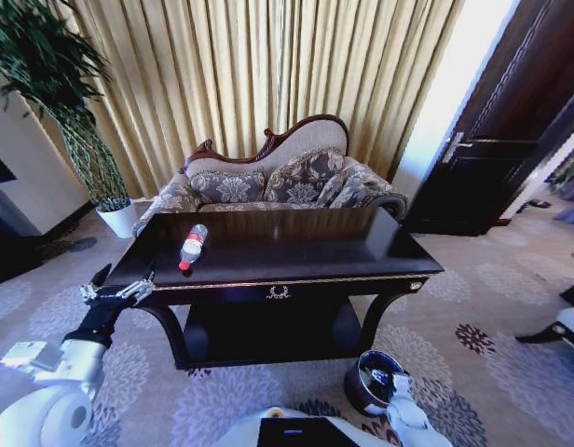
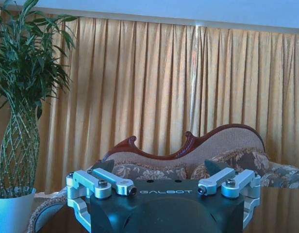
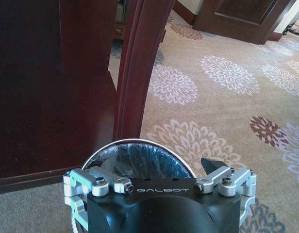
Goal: Move to the front of the table and place the trash on the table into the trash bin.
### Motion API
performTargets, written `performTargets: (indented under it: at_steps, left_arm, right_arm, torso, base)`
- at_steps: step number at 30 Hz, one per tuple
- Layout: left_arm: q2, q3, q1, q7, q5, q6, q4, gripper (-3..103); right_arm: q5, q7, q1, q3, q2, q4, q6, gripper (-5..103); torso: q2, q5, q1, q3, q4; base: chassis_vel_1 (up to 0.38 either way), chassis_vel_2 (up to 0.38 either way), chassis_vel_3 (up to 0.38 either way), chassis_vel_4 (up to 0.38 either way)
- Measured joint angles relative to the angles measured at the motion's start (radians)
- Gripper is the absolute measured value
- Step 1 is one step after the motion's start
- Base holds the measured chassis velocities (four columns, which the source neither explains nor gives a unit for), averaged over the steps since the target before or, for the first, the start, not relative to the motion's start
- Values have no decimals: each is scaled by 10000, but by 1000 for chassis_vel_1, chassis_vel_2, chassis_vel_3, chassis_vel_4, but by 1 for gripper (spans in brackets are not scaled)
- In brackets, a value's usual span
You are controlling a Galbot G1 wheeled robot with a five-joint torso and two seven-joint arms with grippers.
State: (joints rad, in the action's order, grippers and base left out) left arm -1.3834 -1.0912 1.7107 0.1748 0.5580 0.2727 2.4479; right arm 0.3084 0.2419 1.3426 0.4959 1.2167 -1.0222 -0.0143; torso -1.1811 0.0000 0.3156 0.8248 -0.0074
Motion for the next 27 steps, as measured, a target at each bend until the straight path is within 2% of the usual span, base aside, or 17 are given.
performTargets:
  at_steps: [6,11,14,15,17,19,20,27]
  left_arm:
    - [1,2,-8,4,11,-2,7,100]
    - [-7,1,-6,4,23,-7,8,100]
    - [-8,0,-17,4,27,-24,-13,100]
    - [-8,0,-17,4,27,-24,-13,100]
    - [-15,30,-42,4,25,-27,-21,100]
    - [-22,65,-59,5,19,-28,-20,100]
    - [-22,65,-59,5,19,-28,-20,100]
    - [-52,26,-18,14,23,-29,-11,100]
  right_arm:
    - [188,-4,23,16,0,-84,82,100]
    - [825,-12,195,99,-32,-860,436,100]
    - [1611,-37,665,220,-53,-2495,521,100]
    - [1611,-37,665,220,-53,-2495,521,100]
    - [2089,-145,1154,449,45,-4271,654,100]
    - [2017,-270,1521,667,167,-5729,692,100]
    - [2017,-270,1521,667,167,-5729,692,100]
    - [1640,-607,2504,1228,103,-9204,751,100]
  torso:
    - [0,1,0,0,0]
    - [0,1,0,0,0]
    - [0,1,-1,0,0]
    - [0,1,-1,0,0]
    - [0,-1,0,0,1]
    - [0,-1,0,0,0]
    - [0,-1,0,0,0]
    - [0,-1,0,0,1]
  base:
    - [0,0,0,0]
    - [0,0,0,0]
    - [0,0,0,0]
    - [0,0,0,0]
    - [0,0,0,0]
    - [0,0,0,0]
    - [0,0,0,0]
    - [0,0,0,0]
